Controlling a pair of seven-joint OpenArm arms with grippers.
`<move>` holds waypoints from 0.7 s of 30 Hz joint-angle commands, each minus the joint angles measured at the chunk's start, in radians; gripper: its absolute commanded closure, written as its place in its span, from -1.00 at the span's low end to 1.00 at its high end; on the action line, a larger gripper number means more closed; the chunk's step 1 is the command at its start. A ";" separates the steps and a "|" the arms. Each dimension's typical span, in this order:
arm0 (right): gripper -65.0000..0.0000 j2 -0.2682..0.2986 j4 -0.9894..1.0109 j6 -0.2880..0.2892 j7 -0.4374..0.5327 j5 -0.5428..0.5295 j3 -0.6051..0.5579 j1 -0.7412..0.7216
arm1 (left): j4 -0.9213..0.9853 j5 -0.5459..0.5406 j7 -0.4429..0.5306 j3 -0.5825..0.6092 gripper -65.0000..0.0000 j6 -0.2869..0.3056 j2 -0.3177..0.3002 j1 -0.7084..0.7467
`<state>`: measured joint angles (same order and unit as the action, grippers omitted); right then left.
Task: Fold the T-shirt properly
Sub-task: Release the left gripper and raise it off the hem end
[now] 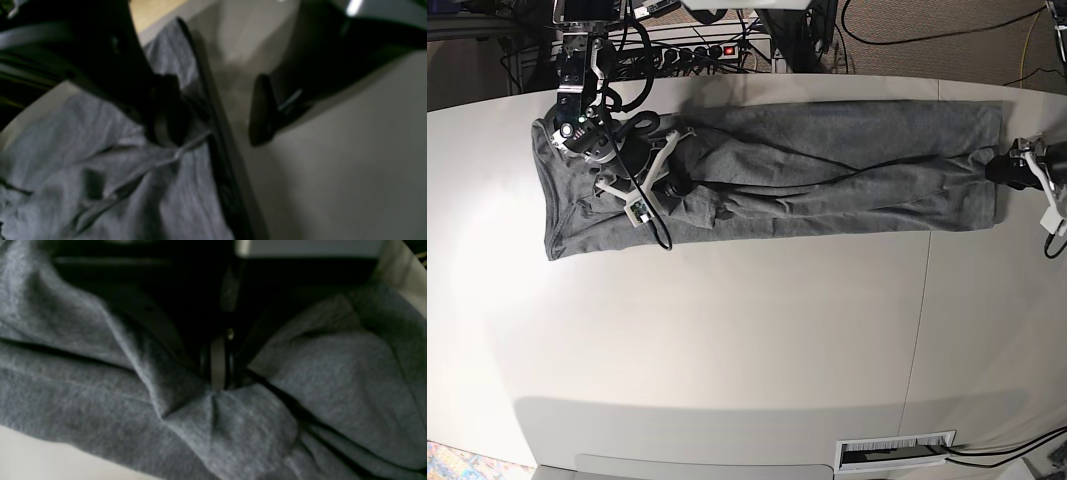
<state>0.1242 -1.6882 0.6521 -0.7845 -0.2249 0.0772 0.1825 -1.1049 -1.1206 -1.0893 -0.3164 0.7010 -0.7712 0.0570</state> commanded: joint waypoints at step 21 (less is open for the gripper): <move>1.00 0.006 -0.001 -0.009 -0.026 0.039 0.003 -0.003 | 0.023 -0.226 -0.093 -0.007 1.00 -0.003 0.062 -0.008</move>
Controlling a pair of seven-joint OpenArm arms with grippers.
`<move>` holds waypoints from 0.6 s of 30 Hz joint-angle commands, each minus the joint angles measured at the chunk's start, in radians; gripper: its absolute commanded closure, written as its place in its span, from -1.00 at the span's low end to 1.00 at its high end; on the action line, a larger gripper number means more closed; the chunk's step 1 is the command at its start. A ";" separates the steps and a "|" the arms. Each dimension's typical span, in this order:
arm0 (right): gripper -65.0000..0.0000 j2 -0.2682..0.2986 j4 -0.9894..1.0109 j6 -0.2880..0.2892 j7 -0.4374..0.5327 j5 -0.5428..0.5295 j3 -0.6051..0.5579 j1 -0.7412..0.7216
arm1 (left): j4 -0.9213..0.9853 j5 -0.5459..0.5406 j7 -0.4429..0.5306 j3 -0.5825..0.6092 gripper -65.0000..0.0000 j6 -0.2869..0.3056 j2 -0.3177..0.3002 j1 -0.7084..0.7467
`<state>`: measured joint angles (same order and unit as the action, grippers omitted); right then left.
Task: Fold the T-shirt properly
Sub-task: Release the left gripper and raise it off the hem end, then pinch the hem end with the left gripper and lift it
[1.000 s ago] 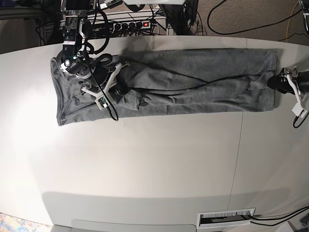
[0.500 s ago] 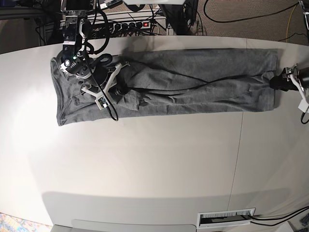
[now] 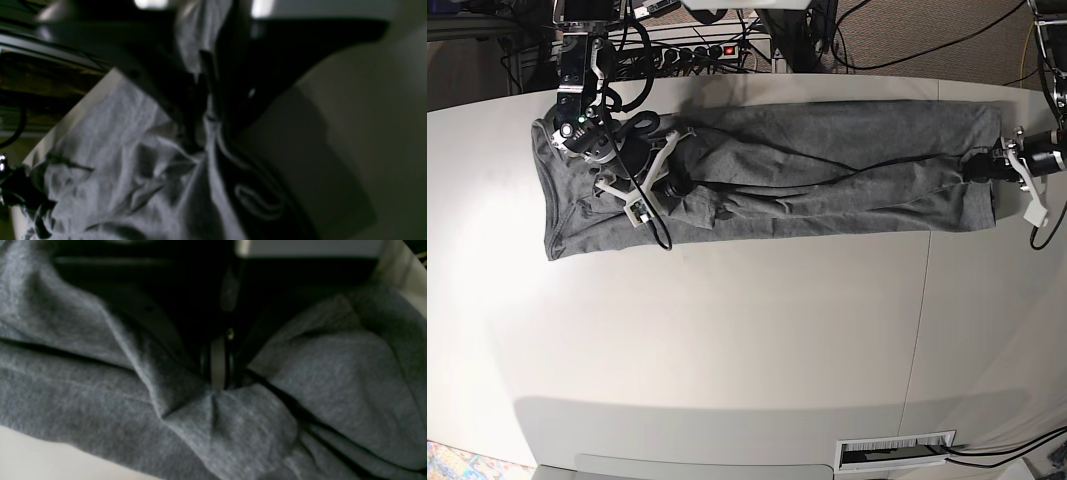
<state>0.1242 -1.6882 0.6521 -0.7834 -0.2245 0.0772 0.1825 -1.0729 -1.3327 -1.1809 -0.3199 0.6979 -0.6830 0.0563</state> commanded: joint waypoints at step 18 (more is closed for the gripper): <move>1.00 0.006 -0.001 -0.009 -0.015 0.039 0.002 -0.003 | -0.362 -0.151 -0.088 -0.003 1.00 -0.006 0.161 -0.012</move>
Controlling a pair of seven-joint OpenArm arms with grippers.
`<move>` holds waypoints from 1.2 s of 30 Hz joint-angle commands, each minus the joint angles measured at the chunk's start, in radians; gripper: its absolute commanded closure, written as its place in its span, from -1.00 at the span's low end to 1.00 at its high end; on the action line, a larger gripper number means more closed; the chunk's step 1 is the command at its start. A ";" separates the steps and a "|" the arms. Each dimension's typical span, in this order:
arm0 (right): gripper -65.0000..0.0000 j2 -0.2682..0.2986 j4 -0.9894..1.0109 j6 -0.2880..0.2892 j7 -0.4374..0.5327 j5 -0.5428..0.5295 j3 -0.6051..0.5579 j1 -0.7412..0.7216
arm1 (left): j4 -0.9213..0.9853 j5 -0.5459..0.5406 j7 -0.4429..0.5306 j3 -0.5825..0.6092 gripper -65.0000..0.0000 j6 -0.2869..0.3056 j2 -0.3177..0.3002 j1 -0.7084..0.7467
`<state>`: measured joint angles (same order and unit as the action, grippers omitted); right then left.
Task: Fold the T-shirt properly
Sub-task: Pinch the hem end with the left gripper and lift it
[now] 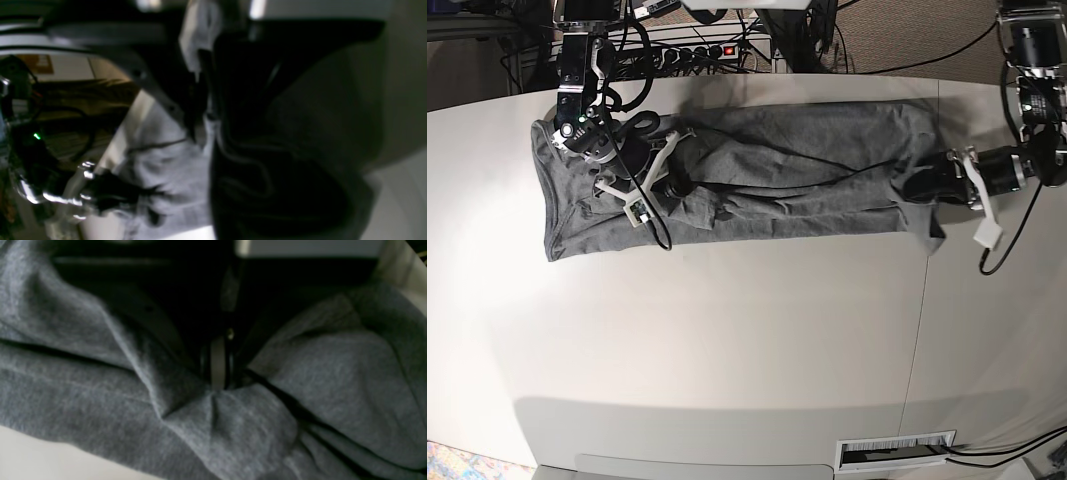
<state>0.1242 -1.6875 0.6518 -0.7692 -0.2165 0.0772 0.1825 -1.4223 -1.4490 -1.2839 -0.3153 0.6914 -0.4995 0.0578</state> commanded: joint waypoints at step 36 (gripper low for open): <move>1.00 0.006 -0.002 -0.009 -0.031 0.031 0.002 -0.003 | -0.231 0.407 0.319 0.346 0.17 0.007 0.320 0.025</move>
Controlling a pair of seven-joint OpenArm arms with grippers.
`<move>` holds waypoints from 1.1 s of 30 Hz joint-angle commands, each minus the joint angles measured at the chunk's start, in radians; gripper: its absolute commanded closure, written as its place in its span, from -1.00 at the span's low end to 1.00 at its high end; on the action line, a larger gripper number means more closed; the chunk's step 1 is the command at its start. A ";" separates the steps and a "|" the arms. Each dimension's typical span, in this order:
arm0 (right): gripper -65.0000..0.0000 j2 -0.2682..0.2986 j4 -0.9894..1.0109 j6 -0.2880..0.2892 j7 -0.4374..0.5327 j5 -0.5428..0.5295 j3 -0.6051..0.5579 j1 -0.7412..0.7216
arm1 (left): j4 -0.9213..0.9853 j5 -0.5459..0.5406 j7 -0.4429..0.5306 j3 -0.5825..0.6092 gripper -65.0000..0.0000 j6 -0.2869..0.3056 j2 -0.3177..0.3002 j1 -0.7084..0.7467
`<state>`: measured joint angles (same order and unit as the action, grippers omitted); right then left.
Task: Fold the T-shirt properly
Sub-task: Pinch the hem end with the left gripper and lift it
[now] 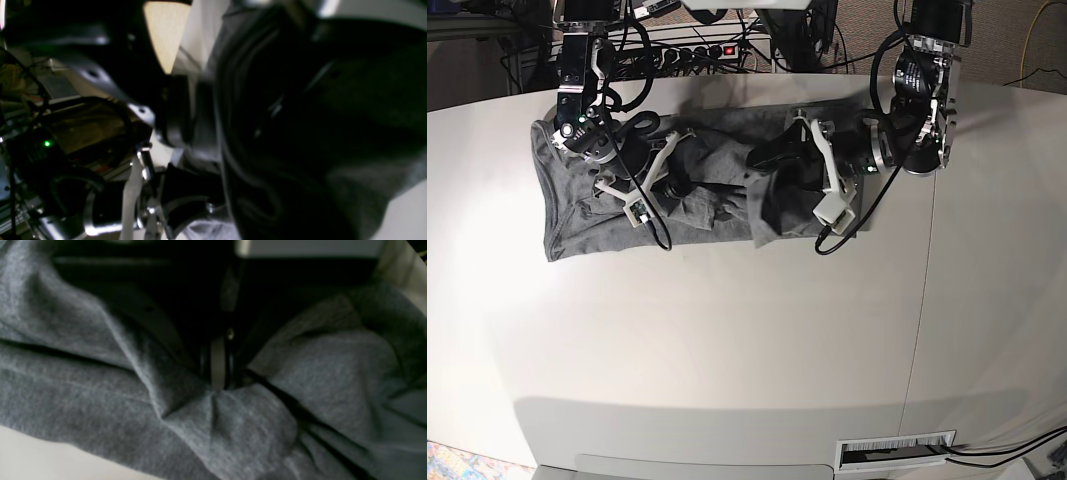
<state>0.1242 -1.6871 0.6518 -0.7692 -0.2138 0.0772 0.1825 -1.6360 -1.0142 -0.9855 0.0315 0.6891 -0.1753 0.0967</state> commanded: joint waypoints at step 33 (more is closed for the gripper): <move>1.00 0.006 -0.002 -0.009 -0.038 0.048 0.003 -0.035 | -0.018 -0.094 -0.129 -0.080 0.24 0.009 -0.008 -0.095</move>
<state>0.1242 -1.6817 0.6518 -0.7860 -0.1913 0.0772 0.1547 -1.6367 -1.0851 -1.1275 -0.0471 0.6895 -0.1822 0.0113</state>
